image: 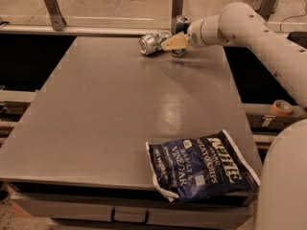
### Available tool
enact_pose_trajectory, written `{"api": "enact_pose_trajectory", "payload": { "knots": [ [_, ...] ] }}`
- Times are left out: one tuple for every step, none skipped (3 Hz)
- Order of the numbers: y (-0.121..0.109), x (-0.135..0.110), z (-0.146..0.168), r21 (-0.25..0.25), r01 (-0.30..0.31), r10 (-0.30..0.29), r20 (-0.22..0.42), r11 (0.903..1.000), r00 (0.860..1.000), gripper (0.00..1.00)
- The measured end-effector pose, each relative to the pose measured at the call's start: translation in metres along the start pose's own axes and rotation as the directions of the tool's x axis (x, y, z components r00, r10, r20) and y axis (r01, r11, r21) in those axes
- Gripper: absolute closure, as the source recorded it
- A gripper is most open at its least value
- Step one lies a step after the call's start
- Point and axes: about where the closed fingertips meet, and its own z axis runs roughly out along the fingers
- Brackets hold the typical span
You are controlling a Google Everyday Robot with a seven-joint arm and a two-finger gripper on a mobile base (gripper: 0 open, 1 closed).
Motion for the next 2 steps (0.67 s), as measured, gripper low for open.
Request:
{"api": "enact_pose_trajectory", "payload": {
  "knots": [
    [0.002,-0.002,-0.004,-0.002,-0.013,0.013,0.007,0.9999,1.000,0.00],
    [-0.013,-0.025,-0.038,0.029,0.017,-0.019,0.061,0.9994,0.998,0.00]
  ]
}}
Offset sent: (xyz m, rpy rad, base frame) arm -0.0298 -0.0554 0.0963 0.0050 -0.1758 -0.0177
